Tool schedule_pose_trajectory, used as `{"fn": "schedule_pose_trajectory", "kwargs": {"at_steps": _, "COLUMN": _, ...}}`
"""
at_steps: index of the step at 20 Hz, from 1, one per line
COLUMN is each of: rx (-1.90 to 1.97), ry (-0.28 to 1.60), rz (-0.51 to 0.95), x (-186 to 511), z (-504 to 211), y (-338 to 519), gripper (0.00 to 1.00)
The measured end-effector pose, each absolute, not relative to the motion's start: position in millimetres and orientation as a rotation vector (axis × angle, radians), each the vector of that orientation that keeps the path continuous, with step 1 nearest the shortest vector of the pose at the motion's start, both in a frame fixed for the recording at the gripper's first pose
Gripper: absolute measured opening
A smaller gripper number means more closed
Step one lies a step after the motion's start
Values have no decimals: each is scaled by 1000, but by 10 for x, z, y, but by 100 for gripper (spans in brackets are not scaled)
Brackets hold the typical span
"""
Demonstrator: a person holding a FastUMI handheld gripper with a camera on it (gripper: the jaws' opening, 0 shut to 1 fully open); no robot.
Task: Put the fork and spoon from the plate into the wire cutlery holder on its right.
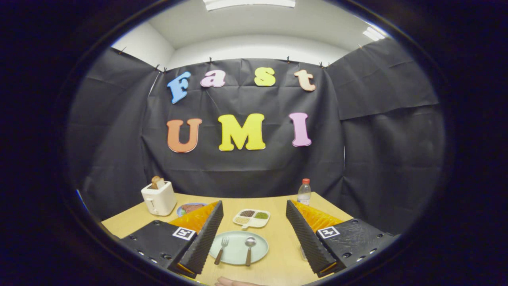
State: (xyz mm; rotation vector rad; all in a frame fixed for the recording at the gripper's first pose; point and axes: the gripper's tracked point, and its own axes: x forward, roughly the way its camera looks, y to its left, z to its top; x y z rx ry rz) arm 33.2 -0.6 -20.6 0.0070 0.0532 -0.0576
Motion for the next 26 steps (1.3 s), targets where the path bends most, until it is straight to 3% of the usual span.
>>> {"fn": "schedule_pose_trajectory", "kwargs": {"at_steps": 26, "rx": -51, "ry": 626, "rz": -55, "x": 1364, "z": -2057, "y": 108, "gripper": 96}}
